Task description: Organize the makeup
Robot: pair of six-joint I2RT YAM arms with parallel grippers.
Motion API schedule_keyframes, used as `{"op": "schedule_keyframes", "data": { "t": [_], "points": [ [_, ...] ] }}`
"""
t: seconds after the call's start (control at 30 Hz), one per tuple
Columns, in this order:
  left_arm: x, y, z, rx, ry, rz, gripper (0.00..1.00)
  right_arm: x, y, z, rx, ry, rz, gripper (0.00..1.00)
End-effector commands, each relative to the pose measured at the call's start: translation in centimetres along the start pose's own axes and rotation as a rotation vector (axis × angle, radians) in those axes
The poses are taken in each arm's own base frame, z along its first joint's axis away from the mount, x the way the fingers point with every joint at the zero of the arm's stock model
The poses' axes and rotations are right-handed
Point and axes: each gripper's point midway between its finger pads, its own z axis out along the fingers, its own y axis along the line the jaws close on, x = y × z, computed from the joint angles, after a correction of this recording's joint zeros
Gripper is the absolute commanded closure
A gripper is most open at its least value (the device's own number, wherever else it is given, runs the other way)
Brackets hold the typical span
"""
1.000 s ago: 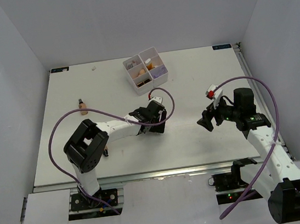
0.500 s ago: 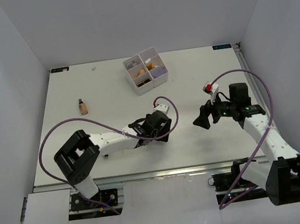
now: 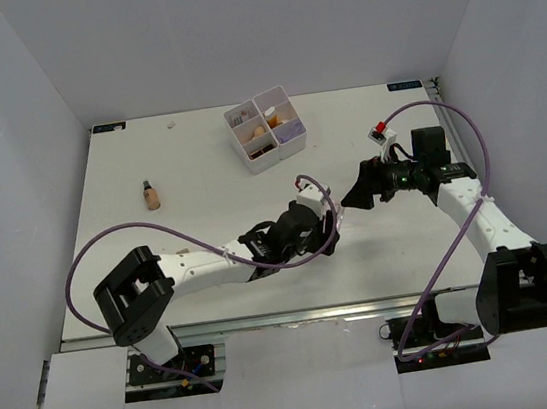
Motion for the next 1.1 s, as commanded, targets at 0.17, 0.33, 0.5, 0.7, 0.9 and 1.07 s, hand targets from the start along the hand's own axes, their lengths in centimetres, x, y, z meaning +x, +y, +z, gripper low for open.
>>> {"op": "schedule_keyframes", "data": {
  "t": [0.17,0.33,0.5,0.7,0.9,1.07],
  "points": [
    [-5.5,-3.6,0.5,0.085,-0.134,0.016,0.56,-0.4,0.1,0.2,-0.015,0.012,0.075,0.08],
    [-5.8,-3.9,0.3,0.097,-0.149,0.019,0.56,-0.2,0.3,0.5,-0.047,0.021,0.106,0.18],
    [-6.1,-4.2,0.3,0.107,-0.165,0.017,0.56,-0.6,1.0,0.7,-0.101,0.024,0.136,0.41],
    [-6.6,-4.6,0.5,0.117,-0.184,0.014,0.53,-0.9,1.5,0.8,-0.145,0.026,0.142,0.6],
    [-6.9,-5.3,0.4,0.152,-0.186,0.015,0.33,-1.3,1.7,0.4,-0.182,0.005,0.07,0.73],
    [-7.9,-6.3,-1.1,0.216,-0.204,0.048,0.13,-1.6,2.4,-0.7,-0.254,-0.037,0.001,0.79]
  ]
}}
